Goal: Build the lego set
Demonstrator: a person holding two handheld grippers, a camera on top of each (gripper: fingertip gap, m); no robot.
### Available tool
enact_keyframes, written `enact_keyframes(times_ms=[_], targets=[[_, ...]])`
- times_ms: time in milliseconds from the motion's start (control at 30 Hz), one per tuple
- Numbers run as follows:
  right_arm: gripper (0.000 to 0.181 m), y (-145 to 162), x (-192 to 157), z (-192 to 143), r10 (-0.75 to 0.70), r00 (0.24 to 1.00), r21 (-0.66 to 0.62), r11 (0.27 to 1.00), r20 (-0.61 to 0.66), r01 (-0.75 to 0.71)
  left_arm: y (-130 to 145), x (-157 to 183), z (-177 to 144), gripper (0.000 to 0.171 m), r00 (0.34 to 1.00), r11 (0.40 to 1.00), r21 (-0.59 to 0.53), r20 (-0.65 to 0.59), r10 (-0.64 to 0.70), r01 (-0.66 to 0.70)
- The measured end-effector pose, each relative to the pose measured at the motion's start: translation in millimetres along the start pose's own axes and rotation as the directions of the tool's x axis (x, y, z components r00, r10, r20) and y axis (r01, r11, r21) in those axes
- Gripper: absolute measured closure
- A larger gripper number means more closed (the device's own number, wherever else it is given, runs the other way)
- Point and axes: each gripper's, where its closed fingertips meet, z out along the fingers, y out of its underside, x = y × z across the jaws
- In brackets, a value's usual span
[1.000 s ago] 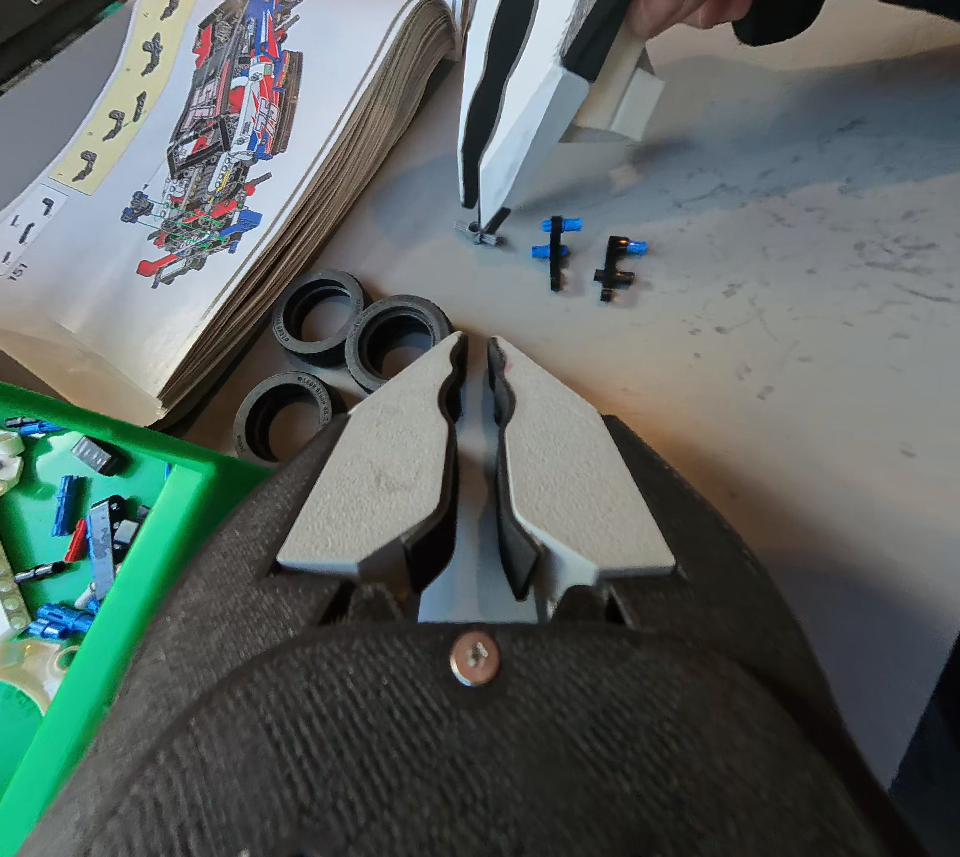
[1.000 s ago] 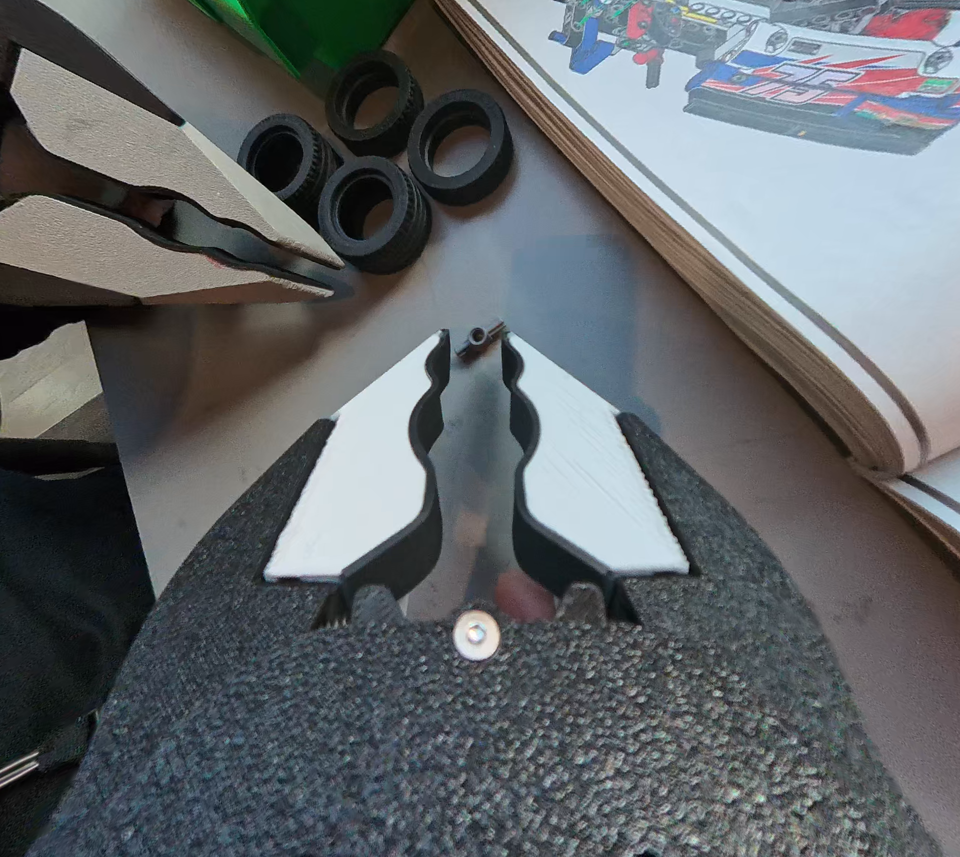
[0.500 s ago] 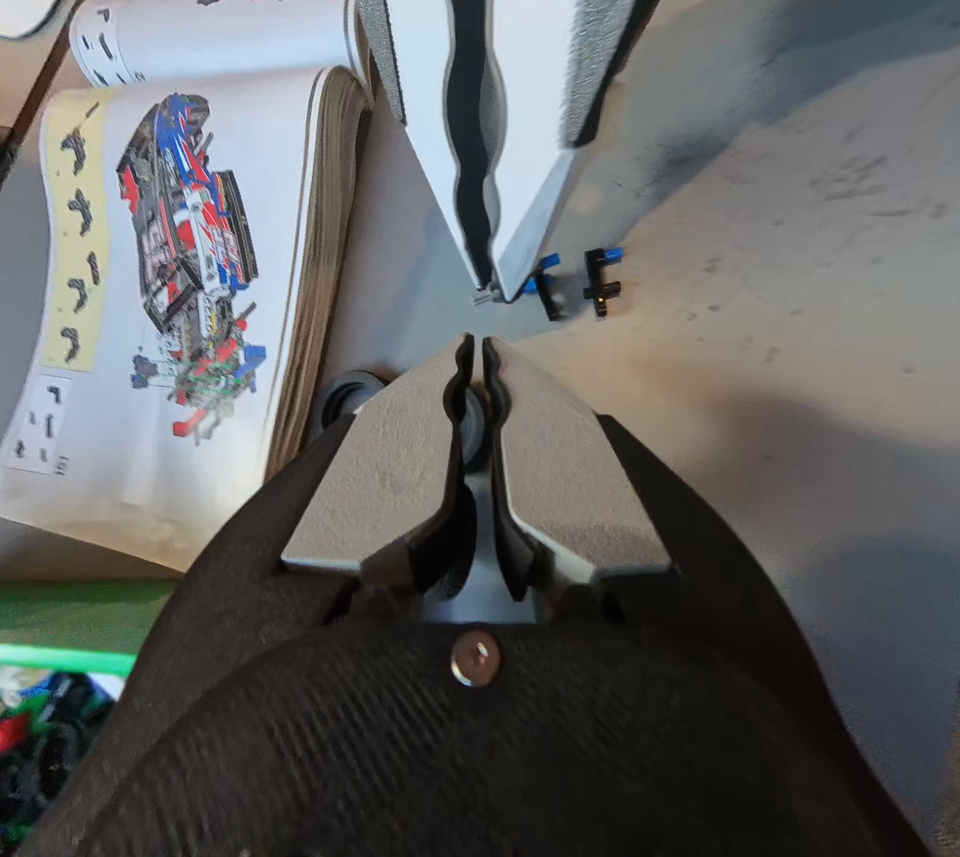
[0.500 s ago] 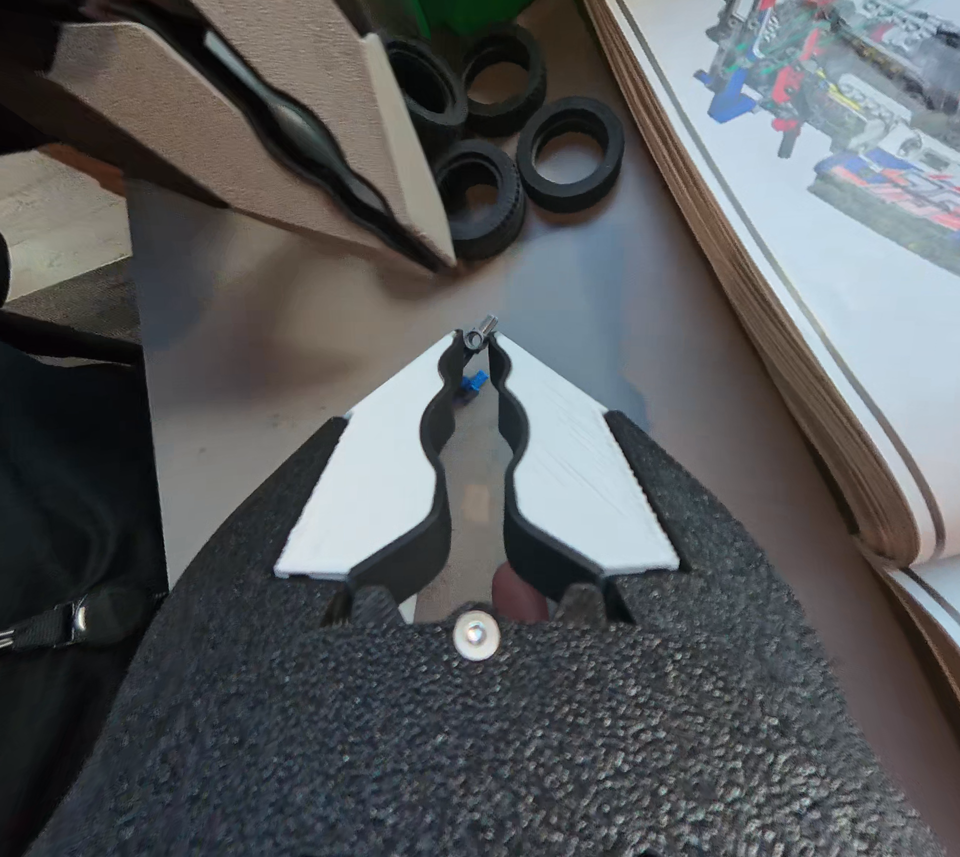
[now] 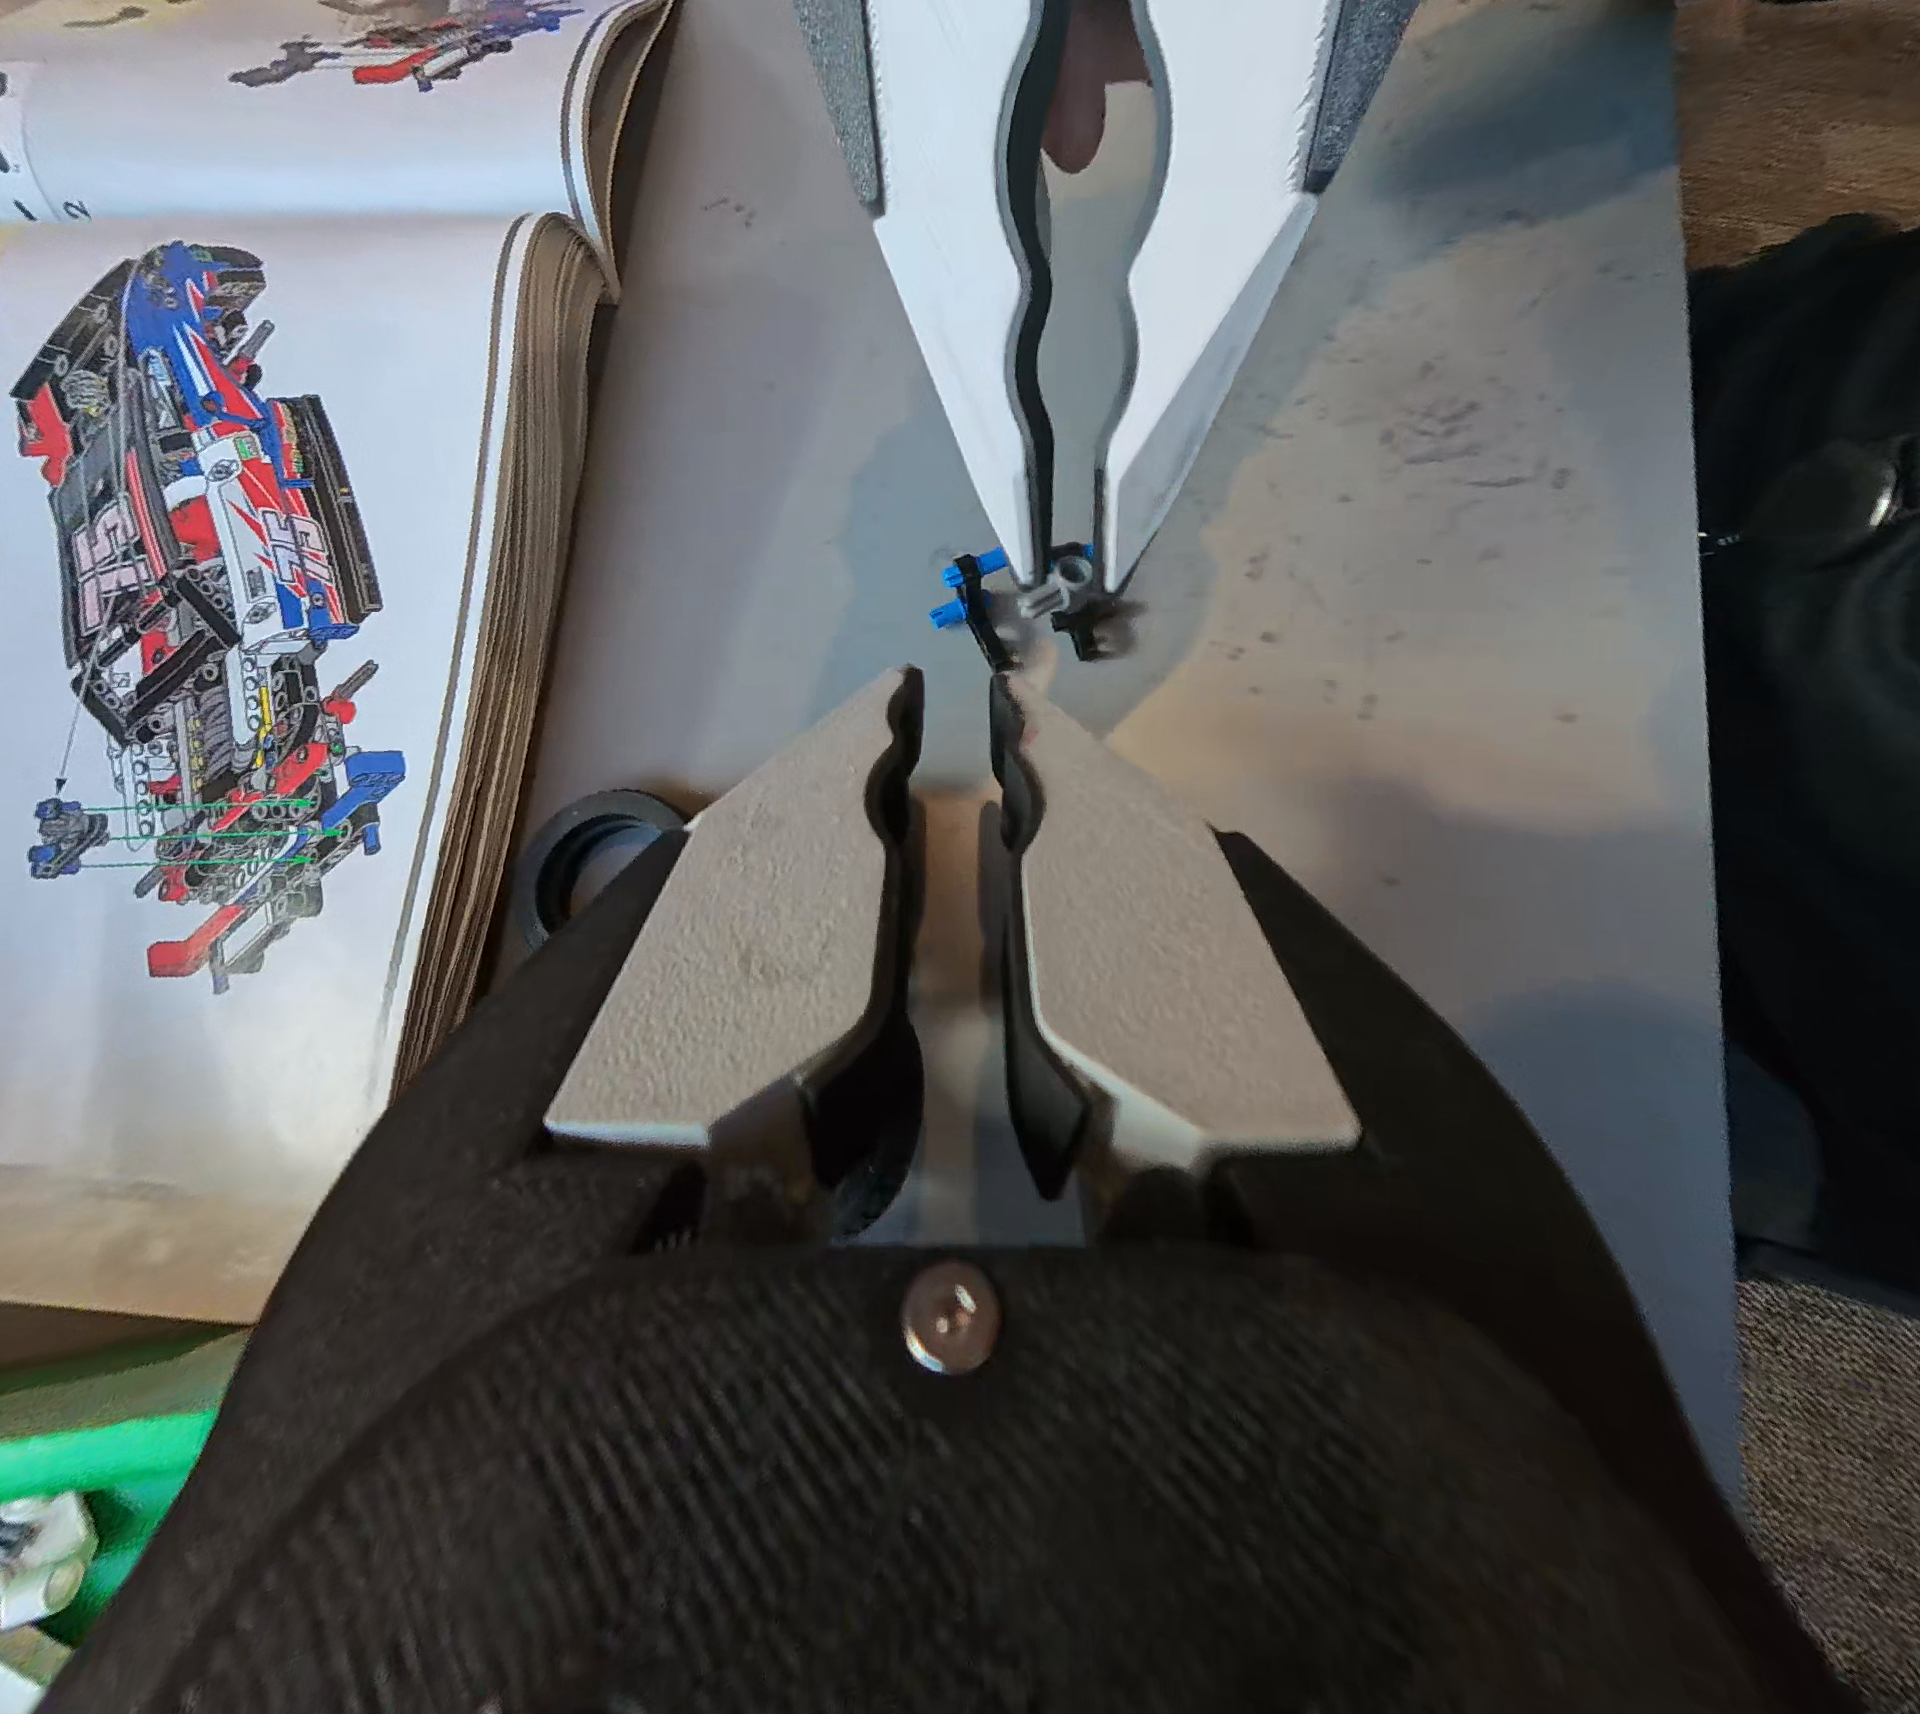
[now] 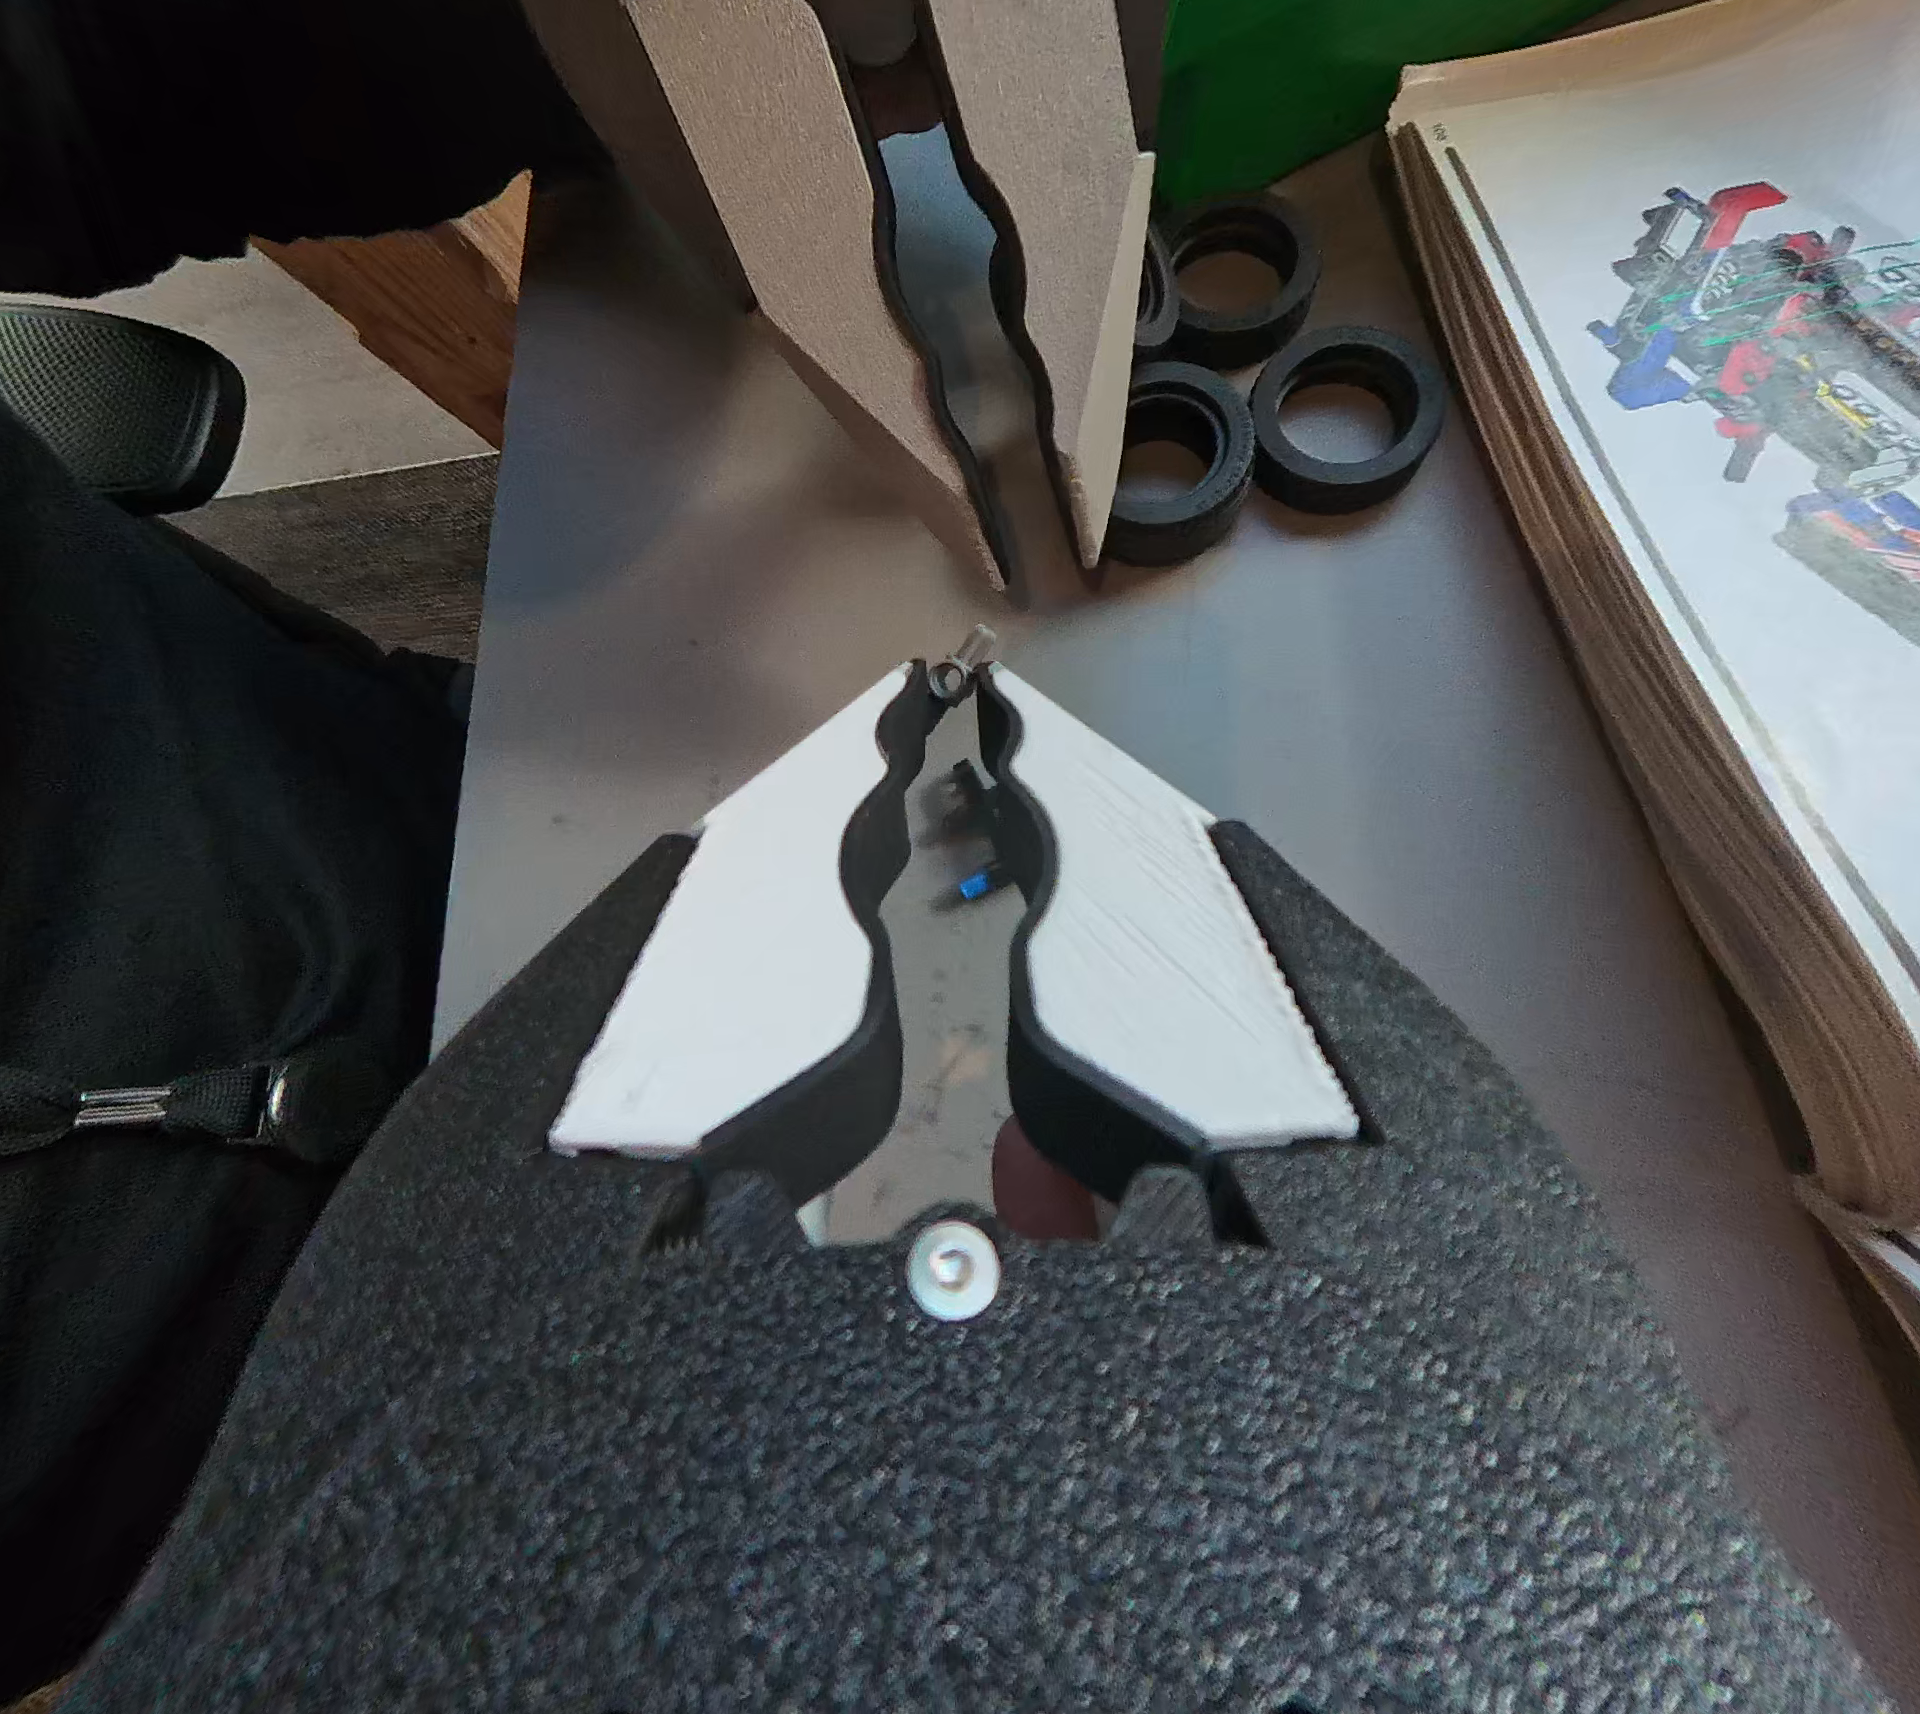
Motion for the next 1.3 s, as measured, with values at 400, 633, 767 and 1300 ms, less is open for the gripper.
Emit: enact_keyframes(times_ms=[400, 633, 767, 1300], targets=[[0.172, 0, 4, 3, 0.016, 0.999, 0.003, 1.0, 0.03, -0.016, 0, 7, 12, 0.162, 0.998, 0.998, 0.037, -0.038, 0.042, -0.04], [0.172, 7, -2, 4, -0.069, 0.996, -0.04, 0.997, 0.062, 0.071, 4, 12, 13, 0.164, 0.997, 0.999, 0.041, -0.068, 0.037, -0.035], [0.172, 8, 0, 4, -0.076, 0.996, -0.057, 0.995, 0.05, 0.079, 3, 15, 14, 0.162, 0.996, 0.997, 0.042, -0.059, 0.07, -0.068], [0.172, 4, 1, 0, -0.011, 0.995, -0.014, 1.0, 0.094, 0.012, -15, 13, 9, 0.167, 0.985, 0.976, 0.133, 0.051, 0.167, -0.173]])
